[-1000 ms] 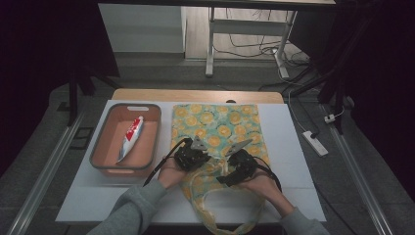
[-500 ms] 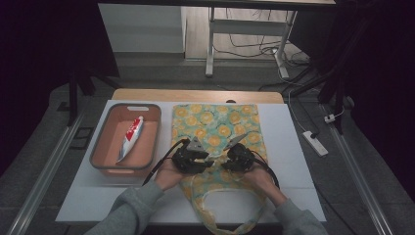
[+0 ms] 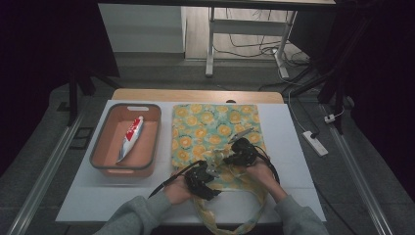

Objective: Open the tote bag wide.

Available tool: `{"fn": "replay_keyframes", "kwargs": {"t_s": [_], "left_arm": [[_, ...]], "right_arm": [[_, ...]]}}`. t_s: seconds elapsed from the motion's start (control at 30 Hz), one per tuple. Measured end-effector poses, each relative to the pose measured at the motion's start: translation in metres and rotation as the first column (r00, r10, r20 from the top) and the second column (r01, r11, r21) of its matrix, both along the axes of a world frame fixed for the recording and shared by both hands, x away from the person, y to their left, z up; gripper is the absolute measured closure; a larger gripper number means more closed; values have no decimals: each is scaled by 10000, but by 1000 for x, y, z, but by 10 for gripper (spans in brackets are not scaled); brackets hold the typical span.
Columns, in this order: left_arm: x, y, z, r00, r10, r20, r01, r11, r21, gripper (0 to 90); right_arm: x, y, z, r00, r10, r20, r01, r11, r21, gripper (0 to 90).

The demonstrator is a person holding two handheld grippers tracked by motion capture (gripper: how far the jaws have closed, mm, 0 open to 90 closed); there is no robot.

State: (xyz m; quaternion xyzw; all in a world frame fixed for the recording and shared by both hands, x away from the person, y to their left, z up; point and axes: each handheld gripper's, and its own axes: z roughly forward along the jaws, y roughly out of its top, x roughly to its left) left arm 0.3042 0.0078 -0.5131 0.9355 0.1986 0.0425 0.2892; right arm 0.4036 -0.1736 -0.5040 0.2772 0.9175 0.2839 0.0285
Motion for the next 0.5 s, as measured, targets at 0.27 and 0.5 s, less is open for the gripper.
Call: {"fn": "replay_keyframes", "kwargs": {"t_s": [0.27, 0.5], "left_arm": [[4, 3, -9, 10000, -97, -5, 97, 9997, -210, 700], [1, 3, -7, 9987, -381, 345, 379, 9993, 67, 892]], "right_arm": [[1, -6, 12, 9996, -78, 253, 68, 9992, 388, 883], [1, -11, 24, 9983, -175, 549, 133, 9970, 758, 884]]}}
